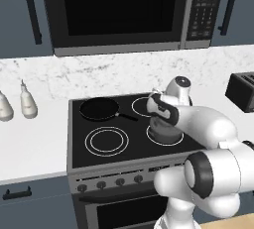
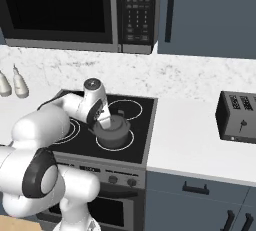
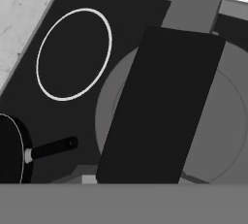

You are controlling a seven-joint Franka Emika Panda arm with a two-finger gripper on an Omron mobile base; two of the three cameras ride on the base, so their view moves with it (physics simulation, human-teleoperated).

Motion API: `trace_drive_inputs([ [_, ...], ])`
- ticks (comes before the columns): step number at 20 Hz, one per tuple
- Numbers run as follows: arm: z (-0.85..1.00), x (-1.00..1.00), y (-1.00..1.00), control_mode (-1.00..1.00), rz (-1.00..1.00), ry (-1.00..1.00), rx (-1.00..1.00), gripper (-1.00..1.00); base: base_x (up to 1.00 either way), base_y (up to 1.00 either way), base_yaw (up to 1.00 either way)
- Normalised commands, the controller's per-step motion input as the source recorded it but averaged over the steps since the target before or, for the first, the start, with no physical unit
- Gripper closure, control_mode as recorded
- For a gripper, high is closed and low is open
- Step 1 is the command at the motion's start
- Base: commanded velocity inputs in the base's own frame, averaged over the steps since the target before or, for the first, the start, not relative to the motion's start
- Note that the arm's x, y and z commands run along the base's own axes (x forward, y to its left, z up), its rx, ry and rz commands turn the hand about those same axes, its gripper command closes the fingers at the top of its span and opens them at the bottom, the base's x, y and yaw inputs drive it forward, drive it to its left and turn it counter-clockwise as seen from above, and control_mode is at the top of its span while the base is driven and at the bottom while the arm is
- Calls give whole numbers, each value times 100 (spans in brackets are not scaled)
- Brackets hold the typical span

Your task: Pick the kettle from the counter and place it on a stove burner. Then turn the burner on.

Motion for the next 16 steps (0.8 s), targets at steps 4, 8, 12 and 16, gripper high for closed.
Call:
trace_drive_inputs([
  [4, -46, 9, 0, -100, 0, 3, 0, 100, 0, 0, 0],
  [8, -23, 17, 0, -100, 0, -1, 0, 100, 0, 0, 0],
  [12, -1, 30, 0, -100, 0, -4, 0, 100, 0, 0, 0],
  [16, 0, 0, 0, -100, 0, 0, 0, 100, 0, 0, 0],
])
